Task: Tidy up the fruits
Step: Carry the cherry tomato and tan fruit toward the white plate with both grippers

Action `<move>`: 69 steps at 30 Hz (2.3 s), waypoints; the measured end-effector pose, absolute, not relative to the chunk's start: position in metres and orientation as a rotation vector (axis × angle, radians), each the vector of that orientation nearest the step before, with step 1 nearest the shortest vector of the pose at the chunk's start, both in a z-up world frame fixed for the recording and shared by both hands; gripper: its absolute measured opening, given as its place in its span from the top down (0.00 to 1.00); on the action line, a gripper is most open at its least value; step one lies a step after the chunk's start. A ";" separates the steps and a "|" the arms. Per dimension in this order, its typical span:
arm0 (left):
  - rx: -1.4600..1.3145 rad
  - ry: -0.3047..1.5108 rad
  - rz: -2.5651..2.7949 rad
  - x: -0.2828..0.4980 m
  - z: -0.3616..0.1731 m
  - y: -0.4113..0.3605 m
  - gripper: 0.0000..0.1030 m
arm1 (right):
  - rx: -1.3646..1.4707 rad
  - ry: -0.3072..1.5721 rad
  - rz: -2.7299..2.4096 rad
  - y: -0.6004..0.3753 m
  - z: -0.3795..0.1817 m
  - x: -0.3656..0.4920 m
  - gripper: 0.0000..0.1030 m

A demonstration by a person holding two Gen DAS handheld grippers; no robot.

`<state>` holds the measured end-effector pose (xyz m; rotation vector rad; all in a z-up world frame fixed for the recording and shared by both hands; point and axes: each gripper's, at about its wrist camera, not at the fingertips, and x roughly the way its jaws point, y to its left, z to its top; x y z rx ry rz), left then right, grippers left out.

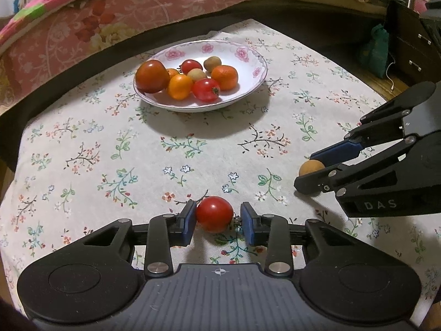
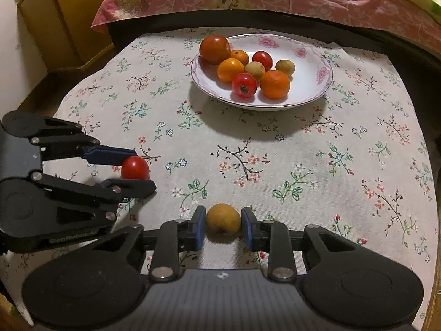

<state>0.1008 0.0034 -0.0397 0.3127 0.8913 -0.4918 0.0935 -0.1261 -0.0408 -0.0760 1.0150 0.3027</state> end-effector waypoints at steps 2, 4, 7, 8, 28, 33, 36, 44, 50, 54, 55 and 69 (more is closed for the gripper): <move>0.310 0.889 -0.490 0.101 -0.039 0.004 0.59 | -0.071 1.015 0.302 -0.127 -0.041 0.094 0.72; 0.308 0.887 -0.491 0.101 -0.038 0.004 0.59 | -0.070 1.014 0.304 -0.127 -0.041 0.093 0.73; 0.308 0.888 -0.493 0.101 -0.038 0.003 0.59 | -0.070 1.013 0.310 -0.126 -0.041 0.093 0.73; 0.308 0.890 -0.497 0.101 -0.038 0.003 0.59 | -0.071 1.012 0.312 -0.125 -0.041 0.092 0.73; 0.342 0.902 -0.507 0.101 -0.045 0.001 0.55 | -0.085 1.016 0.320 -0.124 -0.042 0.093 0.72; 0.344 0.901 -0.514 0.100 -0.044 0.000 0.59 | -0.101 1.014 0.315 -0.122 -0.042 0.093 0.72; 0.349 0.898 -0.518 0.099 -0.043 -0.002 0.60 | -0.106 1.014 0.314 -0.121 -0.041 0.092 0.73; 0.338 0.892 -0.516 0.101 -0.039 -0.002 0.60 | -0.093 1.002 0.324 -0.120 -0.037 0.092 0.73; 0.347 0.899 -0.515 0.100 -0.041 -0.002 0.60 | -0.090 1.007 0.320 -0.121 -0.038 0.093 0.73; 0.346 0.911 -0.507 0.100 -0.045 -0.001 0.57 | -0.080 1.014 0.317 -0.123 -0.040 0.095 0.73; 0.344 0.913 -0.505 0.101 -0.045 0.000 0.57 | -0.078 1.014 0.316 -0.123 -0.040 0.095 0.73; 0.317 0.913 -0.462 0.095 -0.040 0.005 0.66 | -0.074 0.993 0.326 -0.122 -0.033 0.095 0.73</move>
